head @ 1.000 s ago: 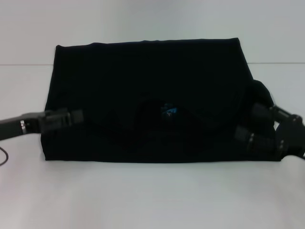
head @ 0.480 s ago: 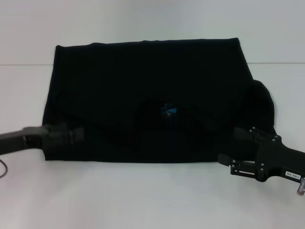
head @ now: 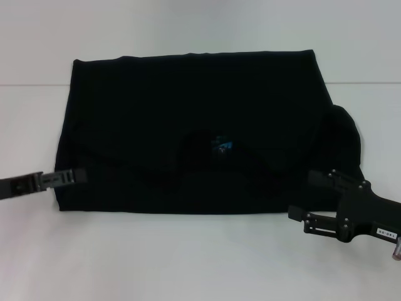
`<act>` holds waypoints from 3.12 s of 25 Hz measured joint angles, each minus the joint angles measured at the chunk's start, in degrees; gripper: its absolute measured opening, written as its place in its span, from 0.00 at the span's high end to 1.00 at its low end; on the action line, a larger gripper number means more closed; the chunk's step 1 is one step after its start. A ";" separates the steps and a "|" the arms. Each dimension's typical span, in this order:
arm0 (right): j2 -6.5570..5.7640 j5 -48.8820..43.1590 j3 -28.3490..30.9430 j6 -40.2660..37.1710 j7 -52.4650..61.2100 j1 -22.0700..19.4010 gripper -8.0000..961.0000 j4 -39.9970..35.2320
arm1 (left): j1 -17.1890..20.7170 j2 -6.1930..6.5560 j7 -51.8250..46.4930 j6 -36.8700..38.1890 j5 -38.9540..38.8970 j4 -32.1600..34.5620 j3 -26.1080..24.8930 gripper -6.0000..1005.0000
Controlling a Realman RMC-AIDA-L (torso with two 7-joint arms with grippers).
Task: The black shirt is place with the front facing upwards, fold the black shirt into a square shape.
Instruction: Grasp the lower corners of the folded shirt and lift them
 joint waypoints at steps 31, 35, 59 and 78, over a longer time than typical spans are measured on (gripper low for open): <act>-0.02 -0.49 -0.52 -0.06 0.01 0.07 0.01 0.04 | -1.95 -1.86 -2.23 -7.75 2.82 -0.64 6.03 0.07; -0.02 -0.48 -0.52 -0.19 0.01 0.13 0.01 0.04 | -2.09 -1.88 -2.24 -7.78 2.82 -0.64 6.54 0.07; -0.02 -0.22 0.01 -1.34 0.27 0.04 0.02 -0.40 | -2.01 -2.64 -0.44 -8.59 3.81 2.03 9.88 0.46; -0.73 0.58 10.83 -0.14 16.54 0.74 0.01 -4.04 | -1.29 -2.12 2.79 -5.40 0.79 1.43 3.99 0.99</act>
